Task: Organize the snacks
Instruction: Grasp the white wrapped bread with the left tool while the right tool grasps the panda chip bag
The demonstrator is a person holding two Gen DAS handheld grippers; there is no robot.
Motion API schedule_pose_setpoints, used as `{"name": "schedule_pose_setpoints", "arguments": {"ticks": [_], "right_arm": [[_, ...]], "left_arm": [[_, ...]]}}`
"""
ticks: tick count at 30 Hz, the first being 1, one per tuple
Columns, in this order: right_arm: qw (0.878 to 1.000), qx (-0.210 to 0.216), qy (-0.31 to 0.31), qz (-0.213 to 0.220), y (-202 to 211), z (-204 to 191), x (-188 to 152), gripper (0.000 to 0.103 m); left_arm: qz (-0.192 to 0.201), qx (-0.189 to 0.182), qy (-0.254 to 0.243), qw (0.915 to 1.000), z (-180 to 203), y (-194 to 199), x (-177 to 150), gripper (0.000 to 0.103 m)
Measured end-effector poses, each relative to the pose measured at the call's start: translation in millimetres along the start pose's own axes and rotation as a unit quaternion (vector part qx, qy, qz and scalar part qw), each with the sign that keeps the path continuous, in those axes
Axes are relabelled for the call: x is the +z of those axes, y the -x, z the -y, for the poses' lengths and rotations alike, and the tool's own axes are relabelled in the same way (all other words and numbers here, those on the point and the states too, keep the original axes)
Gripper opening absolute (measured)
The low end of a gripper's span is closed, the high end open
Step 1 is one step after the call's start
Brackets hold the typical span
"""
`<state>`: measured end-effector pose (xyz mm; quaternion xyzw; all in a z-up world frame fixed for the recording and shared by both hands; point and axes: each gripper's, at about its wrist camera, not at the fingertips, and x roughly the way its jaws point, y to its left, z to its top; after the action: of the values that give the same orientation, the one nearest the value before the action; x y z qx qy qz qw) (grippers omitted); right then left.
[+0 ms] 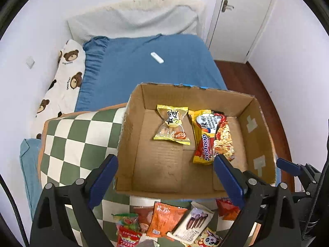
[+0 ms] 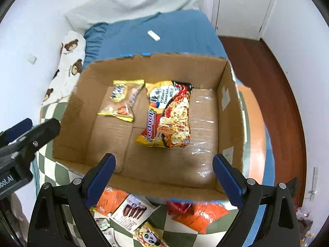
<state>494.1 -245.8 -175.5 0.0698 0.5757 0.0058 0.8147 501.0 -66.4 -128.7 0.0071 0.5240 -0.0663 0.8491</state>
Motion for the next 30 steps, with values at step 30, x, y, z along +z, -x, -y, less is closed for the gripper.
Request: {"name": "schedule_pose_setpoints", "arguments": {"ticks": [30], "right_arm": [[0.977,0.078,-0.176,-0.088,-128,-11,-220,0.074]], "left_arm": [[-0.153,0.115,-0.264,0.9453,-1,-72,-332,0.093]]}}
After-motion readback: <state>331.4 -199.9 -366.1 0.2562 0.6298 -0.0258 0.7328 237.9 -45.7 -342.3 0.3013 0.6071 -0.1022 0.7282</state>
